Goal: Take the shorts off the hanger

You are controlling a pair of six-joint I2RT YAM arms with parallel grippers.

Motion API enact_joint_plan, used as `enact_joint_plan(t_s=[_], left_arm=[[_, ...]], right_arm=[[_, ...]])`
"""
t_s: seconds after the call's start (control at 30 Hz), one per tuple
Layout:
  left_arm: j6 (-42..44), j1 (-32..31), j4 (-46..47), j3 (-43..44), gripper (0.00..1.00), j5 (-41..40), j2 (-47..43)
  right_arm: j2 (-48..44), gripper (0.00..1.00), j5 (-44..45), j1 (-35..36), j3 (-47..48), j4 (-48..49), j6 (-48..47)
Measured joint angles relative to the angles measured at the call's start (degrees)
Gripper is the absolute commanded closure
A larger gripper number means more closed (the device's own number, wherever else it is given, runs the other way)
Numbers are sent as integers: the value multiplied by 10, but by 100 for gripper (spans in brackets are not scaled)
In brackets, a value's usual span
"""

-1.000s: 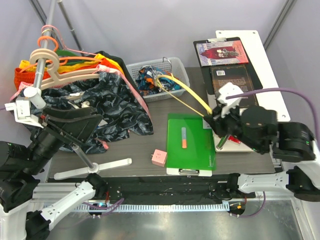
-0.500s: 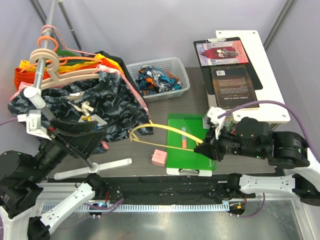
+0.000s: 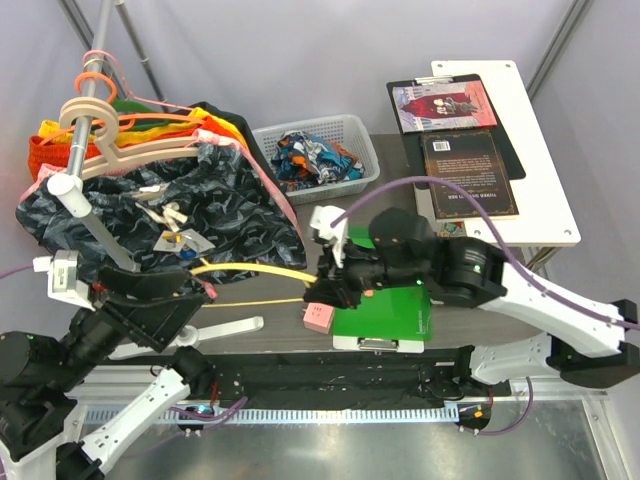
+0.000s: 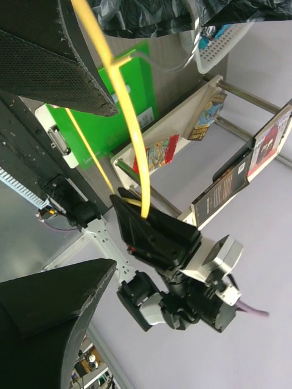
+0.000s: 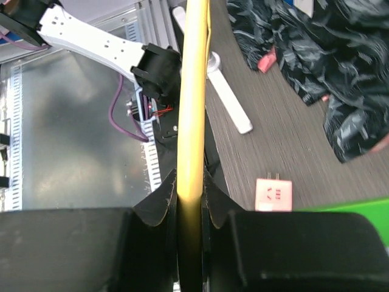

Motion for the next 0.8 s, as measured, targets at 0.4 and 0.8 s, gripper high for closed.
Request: enact_joint_plan(t_s=[0.4, 0.8], left_arm=[[-21, 0, -66, -18, 2, -13, -95], [-26, 0, -97, -20, 3, -25, -97]], right_arm=[[122, 99, -26, -20, 153, 40, -45], [108, 99, -57, -46, 179, 28, -96]])
